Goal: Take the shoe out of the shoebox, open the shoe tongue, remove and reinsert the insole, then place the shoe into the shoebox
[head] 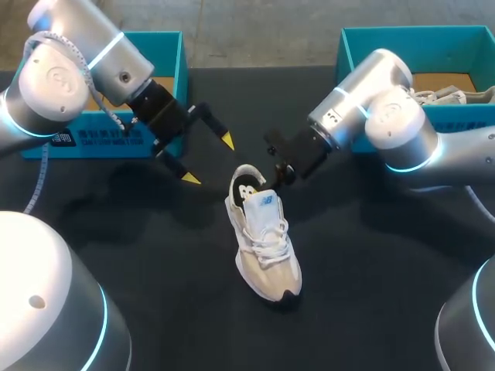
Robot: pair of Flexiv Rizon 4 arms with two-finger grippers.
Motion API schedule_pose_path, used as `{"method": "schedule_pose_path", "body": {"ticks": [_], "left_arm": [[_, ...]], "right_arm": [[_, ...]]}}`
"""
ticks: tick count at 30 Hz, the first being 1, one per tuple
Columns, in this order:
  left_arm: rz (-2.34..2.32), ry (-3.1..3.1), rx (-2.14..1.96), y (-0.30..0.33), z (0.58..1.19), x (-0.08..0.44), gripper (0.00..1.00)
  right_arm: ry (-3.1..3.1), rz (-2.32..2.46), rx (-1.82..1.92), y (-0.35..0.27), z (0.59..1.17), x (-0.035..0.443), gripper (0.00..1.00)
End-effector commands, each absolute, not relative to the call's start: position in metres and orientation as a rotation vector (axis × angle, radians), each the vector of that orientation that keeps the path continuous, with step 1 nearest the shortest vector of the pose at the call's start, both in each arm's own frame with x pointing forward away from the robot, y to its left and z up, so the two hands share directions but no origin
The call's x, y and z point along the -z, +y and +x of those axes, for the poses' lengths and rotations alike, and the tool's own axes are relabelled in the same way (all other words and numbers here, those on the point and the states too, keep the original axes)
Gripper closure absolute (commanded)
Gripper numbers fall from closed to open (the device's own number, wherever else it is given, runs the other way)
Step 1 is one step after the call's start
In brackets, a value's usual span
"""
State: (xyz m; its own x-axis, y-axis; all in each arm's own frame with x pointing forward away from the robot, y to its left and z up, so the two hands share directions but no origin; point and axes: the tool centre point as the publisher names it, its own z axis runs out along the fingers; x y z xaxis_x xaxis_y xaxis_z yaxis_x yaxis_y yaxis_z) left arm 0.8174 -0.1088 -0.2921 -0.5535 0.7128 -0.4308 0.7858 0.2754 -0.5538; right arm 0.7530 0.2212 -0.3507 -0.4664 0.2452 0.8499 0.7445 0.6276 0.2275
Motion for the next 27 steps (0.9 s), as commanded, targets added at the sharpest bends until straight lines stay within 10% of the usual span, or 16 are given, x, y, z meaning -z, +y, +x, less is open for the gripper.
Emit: {"method": "schedule_pose_path", "body": {"ticks": [1,17,24,27], "left_arm": [[1.436,2.426,1.147,-0.108,0.818,0.292,0.0],[1.44,2.421,1.152,-0.108,0.817,0.294,0.0],[1.441,2.426,1.148,-0.107,0.816,0.294,0.0],[1.441,2.427,1.146,-0.107,0.816,0.293,0.0]], "right_arm": [[-2.032,-0.781,0.75,0.222,0.755,0.343,0.76],[-2.094,-0.778,0.766,0.224,0.767,0.33,0.58],[-2.1,-0.751,0.764,0.227,0.778,0.336,1.0],[-2.096,-0.732,0.755,0.228,0.78,0.339,1.0]]}}
